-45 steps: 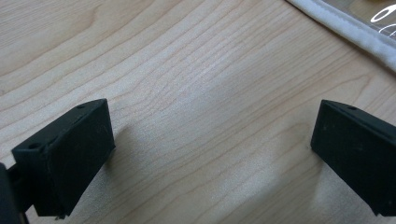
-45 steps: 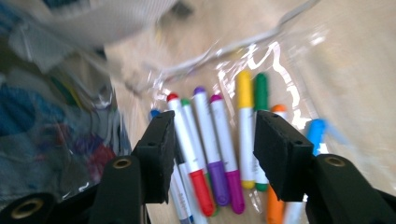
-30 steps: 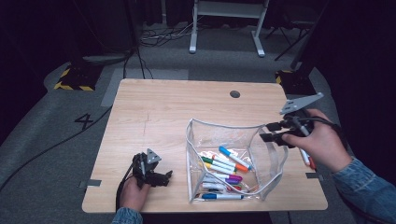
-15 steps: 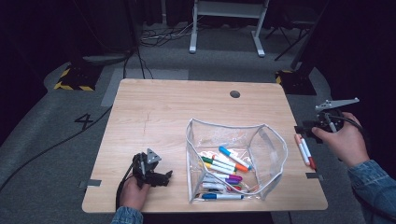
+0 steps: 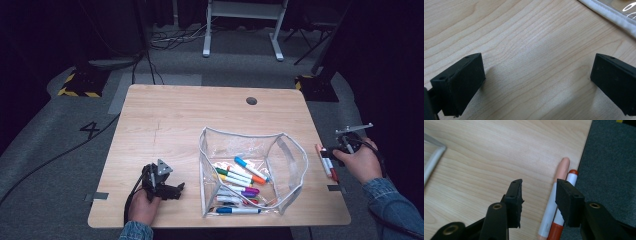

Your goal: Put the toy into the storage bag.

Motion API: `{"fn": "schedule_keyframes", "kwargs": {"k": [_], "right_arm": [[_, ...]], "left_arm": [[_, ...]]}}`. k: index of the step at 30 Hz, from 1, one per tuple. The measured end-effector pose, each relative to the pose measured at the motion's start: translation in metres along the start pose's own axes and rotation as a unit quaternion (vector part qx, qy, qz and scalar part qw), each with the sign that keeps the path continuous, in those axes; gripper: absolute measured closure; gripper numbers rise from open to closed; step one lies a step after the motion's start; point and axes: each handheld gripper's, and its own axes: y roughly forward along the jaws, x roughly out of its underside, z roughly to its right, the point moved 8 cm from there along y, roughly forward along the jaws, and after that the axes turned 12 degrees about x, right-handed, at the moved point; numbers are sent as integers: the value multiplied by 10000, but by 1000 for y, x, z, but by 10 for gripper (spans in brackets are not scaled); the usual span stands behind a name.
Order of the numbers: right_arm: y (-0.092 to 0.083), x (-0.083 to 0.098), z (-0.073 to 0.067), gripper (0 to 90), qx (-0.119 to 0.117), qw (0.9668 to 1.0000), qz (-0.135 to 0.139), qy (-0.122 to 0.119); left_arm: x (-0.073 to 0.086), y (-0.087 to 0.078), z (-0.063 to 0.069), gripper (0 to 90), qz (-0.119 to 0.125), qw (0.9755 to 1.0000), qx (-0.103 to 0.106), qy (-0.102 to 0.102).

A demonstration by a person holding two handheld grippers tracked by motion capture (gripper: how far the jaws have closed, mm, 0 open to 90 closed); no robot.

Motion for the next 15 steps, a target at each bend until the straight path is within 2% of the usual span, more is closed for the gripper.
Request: {"fn": "schedule_keyframes", "kwargs": {"k": [4,15], "right_arm": [[14,12,1,610,-23,9998,-184,18],[42,31,5,608,17,9989,-427,177]], "left_arm": [[0,0,0,0,1,10000,1,-2],[0,0,0,0,0,10000,1,-1]]}}
